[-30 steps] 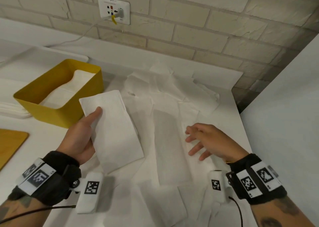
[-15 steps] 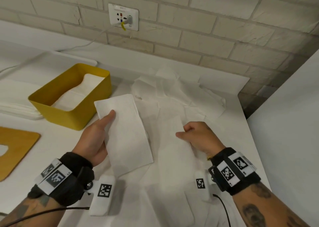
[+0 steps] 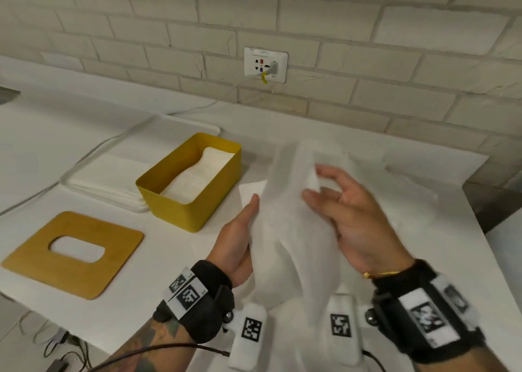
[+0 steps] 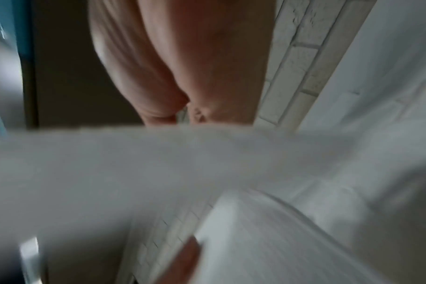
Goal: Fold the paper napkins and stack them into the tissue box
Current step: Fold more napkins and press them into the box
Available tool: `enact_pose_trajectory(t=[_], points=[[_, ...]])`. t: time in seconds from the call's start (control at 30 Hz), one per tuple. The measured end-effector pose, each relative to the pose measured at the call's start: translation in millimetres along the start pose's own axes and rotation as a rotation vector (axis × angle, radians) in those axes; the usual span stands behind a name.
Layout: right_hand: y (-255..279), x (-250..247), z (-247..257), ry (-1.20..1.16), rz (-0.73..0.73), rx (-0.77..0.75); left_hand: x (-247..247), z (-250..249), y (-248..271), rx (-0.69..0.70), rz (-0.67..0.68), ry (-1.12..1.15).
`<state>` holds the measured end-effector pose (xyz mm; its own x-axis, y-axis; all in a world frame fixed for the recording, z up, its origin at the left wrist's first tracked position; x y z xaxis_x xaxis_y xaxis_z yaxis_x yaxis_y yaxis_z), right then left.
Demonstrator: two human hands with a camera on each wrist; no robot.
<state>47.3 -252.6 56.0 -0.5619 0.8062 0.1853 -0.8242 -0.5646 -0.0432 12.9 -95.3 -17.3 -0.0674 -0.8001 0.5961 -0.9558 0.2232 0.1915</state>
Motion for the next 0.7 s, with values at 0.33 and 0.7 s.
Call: enact_pose_trajectory(t=[0.33, 0.7], points=[[-2, 3, -56, 0.143, -0.186, 0.195, -6, 1, -2, 0.008, 0.014, 0.047], [11, -2, -76, 0.127, -0.200, 0.289, -14, 13, -11, 0.012, -0.004, -0.101]])
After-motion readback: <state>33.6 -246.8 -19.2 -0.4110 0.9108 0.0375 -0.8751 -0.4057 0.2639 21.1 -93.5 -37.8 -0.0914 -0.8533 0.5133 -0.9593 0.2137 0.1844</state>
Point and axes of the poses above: each hand's wrist, its own y-axis away from the middle knuckle, its own x-axis out of the palm, z = x × y, the point moved 4 cm from there along -y, towards the middle knuckle, and after that the axes turned 14 degrees about z, right-handed, at the moved point
